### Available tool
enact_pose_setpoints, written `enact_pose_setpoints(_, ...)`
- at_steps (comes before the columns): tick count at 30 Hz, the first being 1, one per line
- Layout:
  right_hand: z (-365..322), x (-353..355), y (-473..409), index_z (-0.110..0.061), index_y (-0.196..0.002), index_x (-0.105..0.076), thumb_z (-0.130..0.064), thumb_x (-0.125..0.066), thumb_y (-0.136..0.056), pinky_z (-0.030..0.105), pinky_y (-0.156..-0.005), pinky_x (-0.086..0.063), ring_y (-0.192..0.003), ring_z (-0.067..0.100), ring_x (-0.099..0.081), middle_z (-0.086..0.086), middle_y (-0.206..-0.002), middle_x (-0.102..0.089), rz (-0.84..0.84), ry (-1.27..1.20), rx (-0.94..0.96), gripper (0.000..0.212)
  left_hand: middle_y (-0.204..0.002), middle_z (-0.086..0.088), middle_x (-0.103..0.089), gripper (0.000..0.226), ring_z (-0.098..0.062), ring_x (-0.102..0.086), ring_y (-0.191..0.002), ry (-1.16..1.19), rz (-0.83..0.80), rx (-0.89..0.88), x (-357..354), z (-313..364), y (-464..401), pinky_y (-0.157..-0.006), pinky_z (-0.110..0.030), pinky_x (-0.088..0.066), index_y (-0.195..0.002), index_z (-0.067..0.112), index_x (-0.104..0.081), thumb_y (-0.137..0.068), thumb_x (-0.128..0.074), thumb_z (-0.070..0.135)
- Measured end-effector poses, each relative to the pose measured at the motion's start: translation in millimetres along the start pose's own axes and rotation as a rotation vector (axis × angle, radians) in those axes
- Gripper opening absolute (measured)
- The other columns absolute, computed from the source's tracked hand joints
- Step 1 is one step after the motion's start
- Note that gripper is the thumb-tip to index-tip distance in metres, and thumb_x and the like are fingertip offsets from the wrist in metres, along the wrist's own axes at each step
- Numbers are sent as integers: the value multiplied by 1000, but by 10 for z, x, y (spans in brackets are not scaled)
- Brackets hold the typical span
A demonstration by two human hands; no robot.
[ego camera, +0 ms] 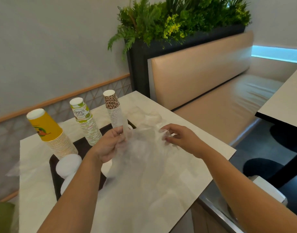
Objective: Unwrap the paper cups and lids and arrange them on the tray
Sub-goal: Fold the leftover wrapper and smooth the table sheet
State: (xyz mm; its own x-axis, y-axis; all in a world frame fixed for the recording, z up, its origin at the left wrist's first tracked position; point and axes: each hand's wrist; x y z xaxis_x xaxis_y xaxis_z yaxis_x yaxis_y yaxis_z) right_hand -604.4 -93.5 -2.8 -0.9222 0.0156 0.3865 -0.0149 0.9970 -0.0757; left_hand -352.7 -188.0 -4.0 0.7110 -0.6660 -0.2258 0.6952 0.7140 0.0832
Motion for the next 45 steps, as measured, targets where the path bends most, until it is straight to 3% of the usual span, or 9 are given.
enact_pose_setpoints(2, -84, 55, -123, -29, -101, -64, -9, -61, -90, 12, -57, -41, -72, 8, -65, -2, -93, -61, -23, -6, 18, 22, -87, -4, -72, 18, -14, -68, -77, 51, 11, -54, -129, 129, 32, -66, -23, -55, -81, 16, -76, -77, -60, 8)
enact_pose_setpoints(6, -273, 106, -354, -29, -102, -67, -2, -63, -85, 34, -72, -49, -82, 17, -62, 5, -103, -62, -101, -12, 85, 33, -124, 4, -62, 15, -18, -56, -110, -219, 211, -218, -181, 279, -62, -91, -34, -43, -72, 26, -69, -80, -71, 15)
enact_pose_setpoints(11, -599, 58, -580, -20, -104, -66, 3, -65, -83, 24, -80, -53, -88, 11, -63, -3, -99, -66, -160, -23, 206, 31, -80, 14, -66, 11, -9, -53, -69, -388, 299, -261, -177, 436, -114, -63, -29, -37, -78, 17, -61, -83, -67, 9)
enact_pose_setpoints(16, -856, 74, -735, -29, -118, -59, -18, -52, -96, 27, -82, -51, -92, 11, -62, -7, -104, -61, -195, -62, 214, 26, -105, -10, -69, 42, -19, -66, -97, -255, 420, -336, -122, 619, -61, -83, -28, -51, -112, 19, -58, -73, -75, 18)
enact_pose_setpoints(23, -1063, 160, -980, -31, -107, -60, 2, -42, -90, 21, -78, -39, -86, 6, -54, -9, -101, -60, -176, -82, 215, 41, -79, 2, -72, 33, -9, -68, -74, -102, 354, -431, -20, 853, 141, -69, -20, -53, -78, 19, -77, -55, -87, 41)
enact_pose_setpoints(31, -1628, -2, -1186, -16, -115, -61, -13, -64, -88, 16, -81, -51, -96, 7, -63, 2, -108, -65, -240, -126, 392, 26, -82, 0, -71, 13, -12, -67, -77, -131, 388, -411, -358, 1087, 26, -76, -24, -54, -89, 10, -69, -78, -62, 11)
enact_pose_setpoints(36, -1796, 41, -1274, -23, -118, -56, -18, -58, -93, 30, -99, -46, -105, 10, -60, -2, -111, -62, -236, -241, 455, 25, -72, 6, -65, 17, -11, -60, -73, -124, 660, -595, -389, 1221, -60, -72, -24, -49, -79, 12, -58, -84, -62, -4)
enact_pose_setpoints(40, -1545, 94, -1177, -30, -130, -49, -66, -64, -72, 42, -109, -37, -125, 17, -51, -2, -136, -52, -334, -645, 352, 69, -74, 7, -62, 20, 5, -60, -65, -161, 844, -775, -466, 1440, -22, -61, -12, -46, -82, 13, -55, -87, -60, -5)
enact_pose_setpoints(45, -1137, -124, -948, -25, -147, -28, -72, -68, -60, 37, -110, -35, -134, 15, -42, -3, -146, -44, -483, -553, 350, 107, -86, 5, -57, 11, 1, -57, -75, -228, 1000, -859, -454, 1604, -24, -71, -15, -45, -97, 10, -52, -91, -57, 3)
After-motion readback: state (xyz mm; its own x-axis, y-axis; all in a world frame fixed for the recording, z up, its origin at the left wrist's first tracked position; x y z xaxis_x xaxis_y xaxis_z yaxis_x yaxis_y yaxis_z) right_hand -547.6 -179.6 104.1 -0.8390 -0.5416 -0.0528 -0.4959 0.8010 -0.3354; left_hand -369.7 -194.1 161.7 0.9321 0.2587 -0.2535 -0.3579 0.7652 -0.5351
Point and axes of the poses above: each hand's wrist, its own y-axis away from the middle knuckle, its own x-axis out of the back of the hand, z = x × y
